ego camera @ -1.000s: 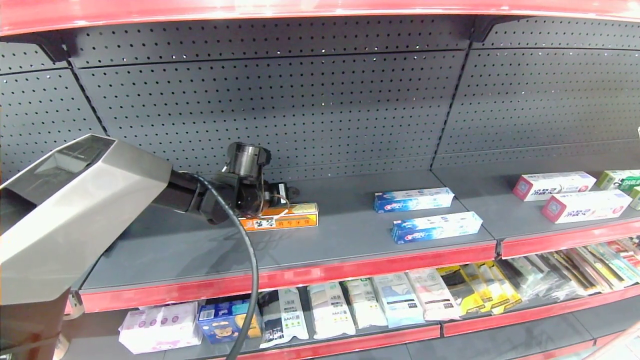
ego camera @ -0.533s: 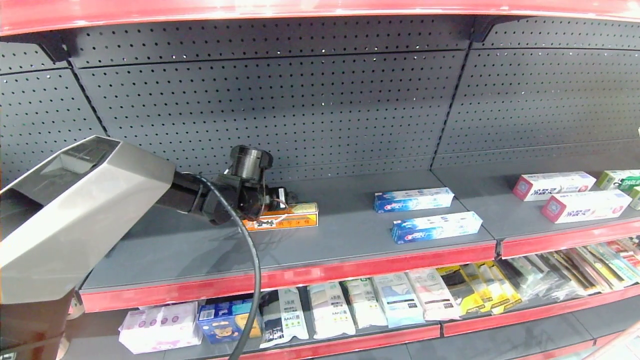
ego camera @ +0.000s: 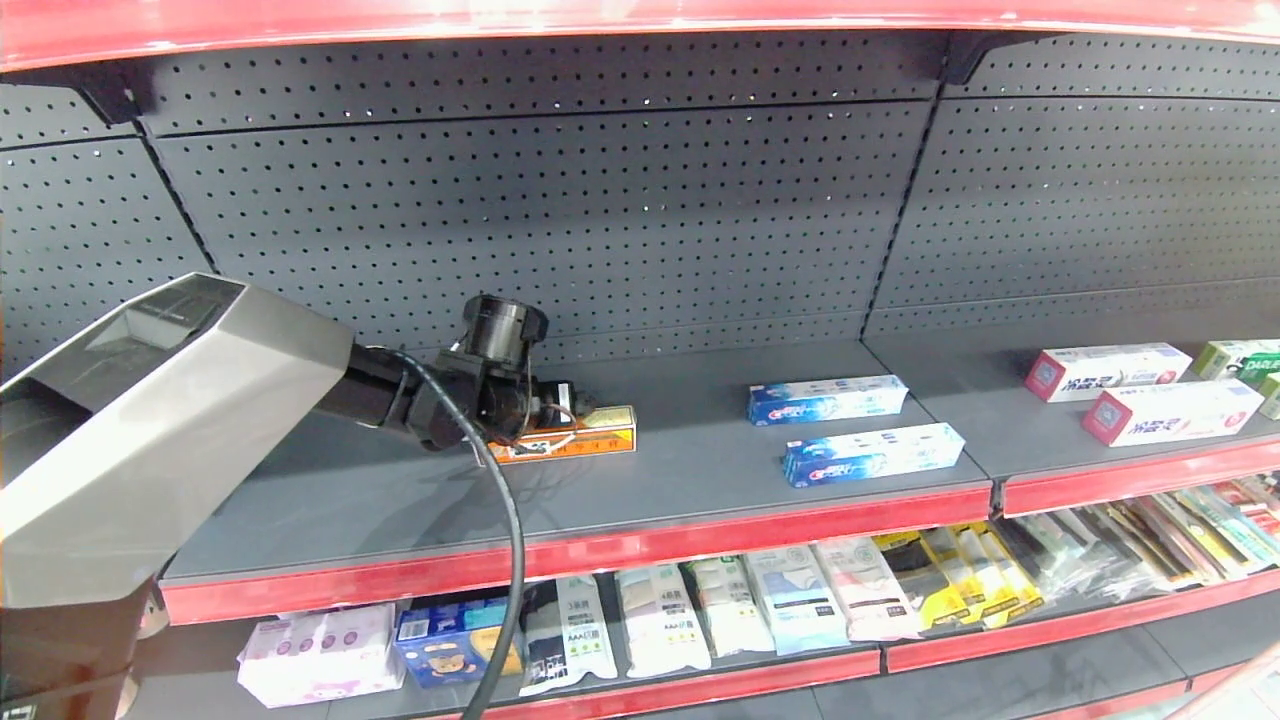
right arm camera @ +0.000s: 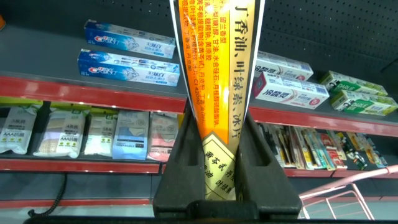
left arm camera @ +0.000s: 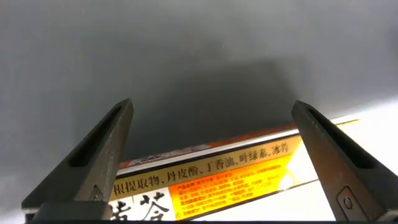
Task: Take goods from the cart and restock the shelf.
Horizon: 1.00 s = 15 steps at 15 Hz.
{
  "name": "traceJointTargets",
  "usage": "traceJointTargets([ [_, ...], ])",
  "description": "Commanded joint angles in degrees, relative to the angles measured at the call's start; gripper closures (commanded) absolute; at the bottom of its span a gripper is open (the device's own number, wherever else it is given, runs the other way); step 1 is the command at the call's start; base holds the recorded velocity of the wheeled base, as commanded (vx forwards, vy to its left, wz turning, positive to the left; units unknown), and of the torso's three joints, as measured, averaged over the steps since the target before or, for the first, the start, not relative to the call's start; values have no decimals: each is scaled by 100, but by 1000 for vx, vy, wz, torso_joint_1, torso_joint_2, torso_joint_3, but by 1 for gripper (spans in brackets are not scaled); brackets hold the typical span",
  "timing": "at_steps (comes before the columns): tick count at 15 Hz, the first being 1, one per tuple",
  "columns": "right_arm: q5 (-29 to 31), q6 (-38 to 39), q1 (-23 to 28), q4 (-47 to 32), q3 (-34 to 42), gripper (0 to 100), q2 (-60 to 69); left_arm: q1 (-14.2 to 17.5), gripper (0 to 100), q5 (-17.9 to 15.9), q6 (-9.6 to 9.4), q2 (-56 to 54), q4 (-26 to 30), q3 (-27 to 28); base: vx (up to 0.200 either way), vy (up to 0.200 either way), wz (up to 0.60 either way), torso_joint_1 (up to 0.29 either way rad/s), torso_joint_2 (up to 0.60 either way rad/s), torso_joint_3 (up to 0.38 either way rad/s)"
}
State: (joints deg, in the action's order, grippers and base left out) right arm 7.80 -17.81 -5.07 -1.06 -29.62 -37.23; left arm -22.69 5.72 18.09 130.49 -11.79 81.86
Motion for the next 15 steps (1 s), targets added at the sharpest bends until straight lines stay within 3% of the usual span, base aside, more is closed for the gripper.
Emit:
traceJointTargets([
  [1,2,-3,-3,1,36,100,23,1,0,-9,10,-15,124,5,0,0,0,0,0,0],
  [9,2,-3,-3,1,150,100,155,10,0,-141,-183,-6,151,-47,0,0,0,0,0,0],
  [15,-68,6,-3,1,229,100,163,19,0,-203,-192,-59,528,-39,0,0,0,0,0,0],
])
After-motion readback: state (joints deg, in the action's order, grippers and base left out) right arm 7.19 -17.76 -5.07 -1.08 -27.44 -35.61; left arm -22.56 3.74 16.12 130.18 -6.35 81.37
